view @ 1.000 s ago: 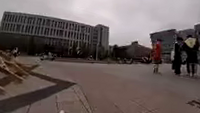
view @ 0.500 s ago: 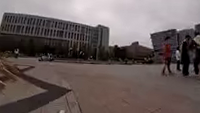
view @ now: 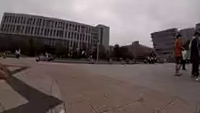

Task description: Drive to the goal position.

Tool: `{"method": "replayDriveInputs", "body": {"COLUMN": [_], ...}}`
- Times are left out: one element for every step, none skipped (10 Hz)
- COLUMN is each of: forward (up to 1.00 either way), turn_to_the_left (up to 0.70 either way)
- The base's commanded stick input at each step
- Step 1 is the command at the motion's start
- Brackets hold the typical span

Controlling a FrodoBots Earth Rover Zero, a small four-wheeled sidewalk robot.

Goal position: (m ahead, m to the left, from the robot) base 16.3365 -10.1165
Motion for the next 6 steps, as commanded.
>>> {"method": "replayDriveInputs", "body": {"forward": [1.00,1.00,1.00,1.00,1.00,1.00], "turn_to_the_left": [0.00,0.00,-0.03,-0.19,-0.33,0.00]}}
